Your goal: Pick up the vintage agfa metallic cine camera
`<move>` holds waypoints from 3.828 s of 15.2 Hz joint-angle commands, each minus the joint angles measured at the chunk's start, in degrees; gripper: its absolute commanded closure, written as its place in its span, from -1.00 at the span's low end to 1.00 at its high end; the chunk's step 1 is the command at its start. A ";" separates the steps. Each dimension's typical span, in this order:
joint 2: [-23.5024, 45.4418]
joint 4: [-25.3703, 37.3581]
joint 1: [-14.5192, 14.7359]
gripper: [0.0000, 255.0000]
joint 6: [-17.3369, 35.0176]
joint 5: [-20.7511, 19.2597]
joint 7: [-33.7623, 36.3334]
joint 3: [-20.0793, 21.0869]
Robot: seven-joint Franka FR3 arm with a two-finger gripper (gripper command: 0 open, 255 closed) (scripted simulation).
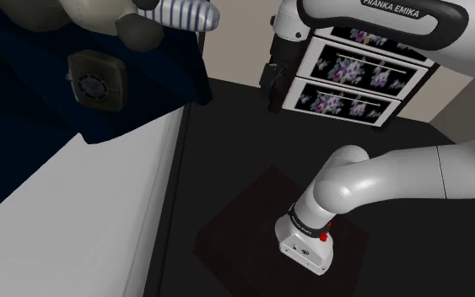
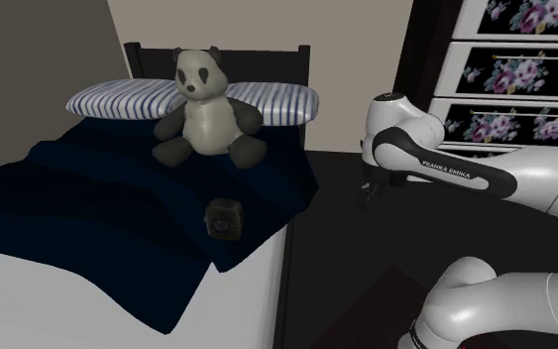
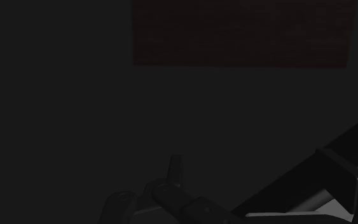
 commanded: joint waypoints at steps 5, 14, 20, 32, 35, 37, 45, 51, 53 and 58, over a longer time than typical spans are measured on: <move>6.78 5.32 2.31 -1.00 0.50 2.98 1.75 2.74; 22.51 20.22 6.44 -1.00 -0.26 7.71 5.25 8.34; 33.60 32.74 8.80 -1.00 -2.43 9.26 7.72 11.88; 61.06 69.86 16.03 -1.00 -13.45 7.32 14.02 18.39; 63.70 73.14 17.05 -1.00 -14.19 6.89 14.47 18.72; 62.69 70.05 16.73 -1.00 -12.11 7.15 14.18 18.67; 60.89 63.82 16.18 1.00 -7.66 7.60 13.58 18.57; 60.84 63.81 16.15 1.00 -7.71 7.62 13.54 18.56; 60.89 63.84 16.19 1.00 -7.68 7.60 13.59 18.58; 62.89 70.68 16.79 1.00 -12.54 7.09 14.24 18.69</move>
